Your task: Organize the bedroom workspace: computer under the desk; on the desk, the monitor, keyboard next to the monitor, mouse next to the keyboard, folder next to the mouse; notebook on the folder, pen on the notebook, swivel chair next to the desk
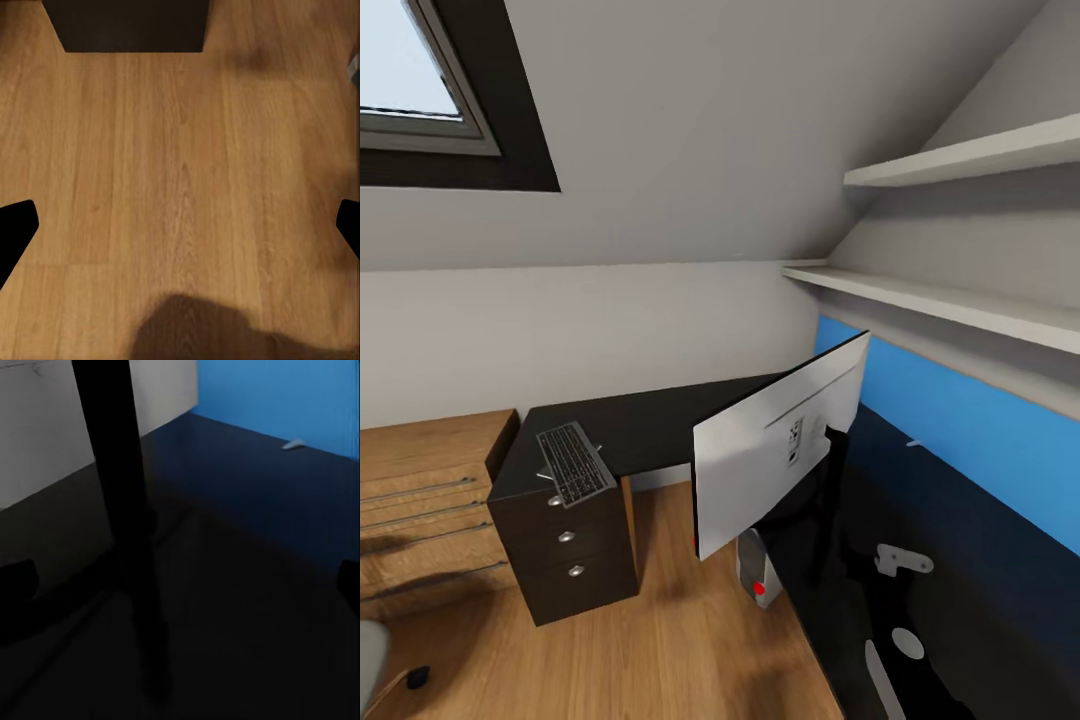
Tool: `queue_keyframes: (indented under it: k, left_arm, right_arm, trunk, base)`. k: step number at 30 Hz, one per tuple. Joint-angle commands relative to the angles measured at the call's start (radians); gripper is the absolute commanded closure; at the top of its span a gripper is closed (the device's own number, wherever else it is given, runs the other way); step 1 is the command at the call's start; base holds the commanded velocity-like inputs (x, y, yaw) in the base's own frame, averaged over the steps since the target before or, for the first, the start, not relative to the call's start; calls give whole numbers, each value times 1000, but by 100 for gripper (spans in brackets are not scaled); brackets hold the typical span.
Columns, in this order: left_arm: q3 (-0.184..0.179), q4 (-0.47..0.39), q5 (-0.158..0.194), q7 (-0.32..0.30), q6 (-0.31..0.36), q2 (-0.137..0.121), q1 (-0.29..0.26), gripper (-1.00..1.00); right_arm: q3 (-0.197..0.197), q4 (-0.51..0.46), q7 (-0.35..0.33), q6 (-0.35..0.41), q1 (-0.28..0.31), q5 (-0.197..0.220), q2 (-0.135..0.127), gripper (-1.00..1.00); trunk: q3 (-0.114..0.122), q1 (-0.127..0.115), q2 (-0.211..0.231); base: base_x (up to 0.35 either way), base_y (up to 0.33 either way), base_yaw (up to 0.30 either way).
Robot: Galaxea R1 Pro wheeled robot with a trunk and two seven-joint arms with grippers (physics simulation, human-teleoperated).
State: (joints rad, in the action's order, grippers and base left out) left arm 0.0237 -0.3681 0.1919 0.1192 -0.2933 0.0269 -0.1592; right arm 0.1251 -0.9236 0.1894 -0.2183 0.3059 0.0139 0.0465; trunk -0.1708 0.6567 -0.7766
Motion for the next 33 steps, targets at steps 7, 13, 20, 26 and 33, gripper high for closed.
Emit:
queue_keyframes:
  k: [7, 13, 20, 26, 33]
  left_arm:
    - [2, -154, 4, 1, 176, 0, 0, -100]
    - [2, -256, 8, 0, 299, 2, 0, -100]
    - [2, -326, 11, 0, 364, 4, 0, -100]
    - [3, -345, 17, -2, 381, 5, 0, -100]
    - [4, -321, 30, -6, 382, 5, 0, -100]
  right_arm:
    - [1, -76, 27, 133, 1, -2, 0, -100]
    - [2, -188, 29, 318, 1, -4, -2, -100]
    - [1, -226, 30, 391, 1, -5, -6, -100]
    - [1, -232, 29, 427, 4, 0, -26, -100]
    - [1, -235, 23, 486, 9, 2, -41, -100]
  trunk:
    - [-24, 27, -50]
    - [-42, 50, -92]
    - [-64, 77, -141]
    - [-83, 100, -183]
    - [-105, 127, -232]
  base:
    - [0, 0, 0]
    - [0, 0, 0]
    - [0, 0, 0]
    - [0, 0, 0]
    - [0, 0, 0]
